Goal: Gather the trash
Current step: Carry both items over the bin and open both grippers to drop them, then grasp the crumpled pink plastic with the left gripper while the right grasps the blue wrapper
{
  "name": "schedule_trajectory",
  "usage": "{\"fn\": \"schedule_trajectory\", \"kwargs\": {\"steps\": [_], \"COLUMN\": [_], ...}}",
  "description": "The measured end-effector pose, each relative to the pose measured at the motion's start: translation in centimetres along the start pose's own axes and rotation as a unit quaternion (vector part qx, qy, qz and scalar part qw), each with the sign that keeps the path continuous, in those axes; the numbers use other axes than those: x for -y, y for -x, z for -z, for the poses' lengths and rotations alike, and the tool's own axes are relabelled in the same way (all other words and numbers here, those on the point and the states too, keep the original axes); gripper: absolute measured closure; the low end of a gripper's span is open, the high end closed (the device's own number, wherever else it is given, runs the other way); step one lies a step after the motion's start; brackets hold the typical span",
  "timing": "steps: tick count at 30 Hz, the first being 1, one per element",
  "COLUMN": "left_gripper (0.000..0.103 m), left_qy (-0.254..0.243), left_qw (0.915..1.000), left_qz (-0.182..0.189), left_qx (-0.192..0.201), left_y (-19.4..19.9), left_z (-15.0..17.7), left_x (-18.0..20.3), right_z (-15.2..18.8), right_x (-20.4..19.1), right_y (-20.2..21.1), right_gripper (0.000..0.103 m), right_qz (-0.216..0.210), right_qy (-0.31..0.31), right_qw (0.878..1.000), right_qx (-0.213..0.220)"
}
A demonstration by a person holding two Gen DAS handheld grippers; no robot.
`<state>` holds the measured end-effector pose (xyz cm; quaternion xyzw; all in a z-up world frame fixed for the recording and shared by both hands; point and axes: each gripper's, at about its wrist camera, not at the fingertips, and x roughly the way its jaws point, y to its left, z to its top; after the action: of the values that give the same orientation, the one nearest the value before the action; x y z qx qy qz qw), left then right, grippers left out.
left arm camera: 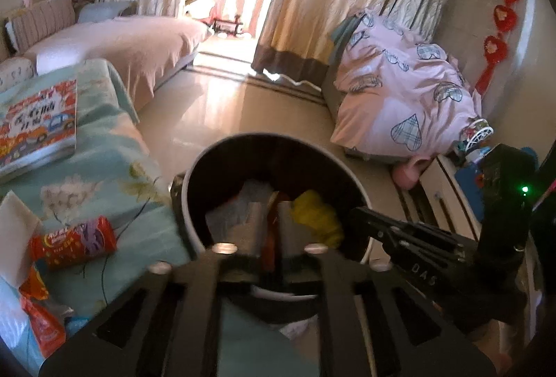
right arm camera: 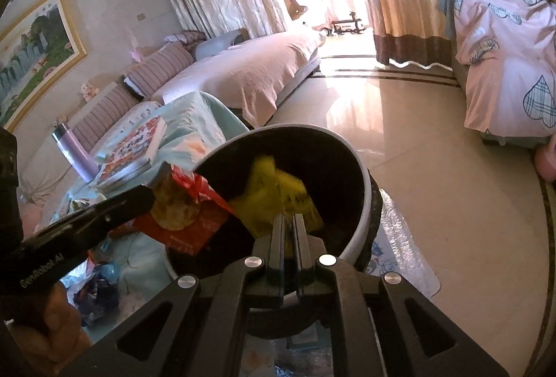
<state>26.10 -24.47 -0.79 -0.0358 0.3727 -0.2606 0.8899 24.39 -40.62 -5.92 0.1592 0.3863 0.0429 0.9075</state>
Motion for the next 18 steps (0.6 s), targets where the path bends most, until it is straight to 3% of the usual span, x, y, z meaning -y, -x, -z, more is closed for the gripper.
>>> {"fn": "schedule_trajectory", "kwargs": {"steps": [2,4,12,18], "left_gripper": [0.05,0.048,0.034,0.032], "left_qy": [0.007,0.008,0.001,0.016], "left_qw": [0.9999,0.9997,0.9989,0.9978], "left_qz": [-0.012,-0.017,-0.04,-0.059], "left_qx": [0.009,0.013,0.023,0.027], "left_y": [0.9,1.6,5.9,9.1], "left_z": [0.5,0.8,3.6,5.9], "left_x": [-0.6,-0.8,-1.9,-4.3], "right_z": [0.2,0.4,1.2,2.7], "right_x": [0.2,0.3,-1.0,-3.4], "right_y": [0.0,0.4,2.8,3.8], "right_gripper": [0.084,0.058,0.028,0.02], "right_qz": [-0.001,-0.005,-0.025,-0.045], "right_qy": [-0.006,-0.011,-0.021,-0.025], "right_qw": [1.0,1.0,0.999,0.998], "right_qx": [-0.003,0.002,0.026,0.03]}}
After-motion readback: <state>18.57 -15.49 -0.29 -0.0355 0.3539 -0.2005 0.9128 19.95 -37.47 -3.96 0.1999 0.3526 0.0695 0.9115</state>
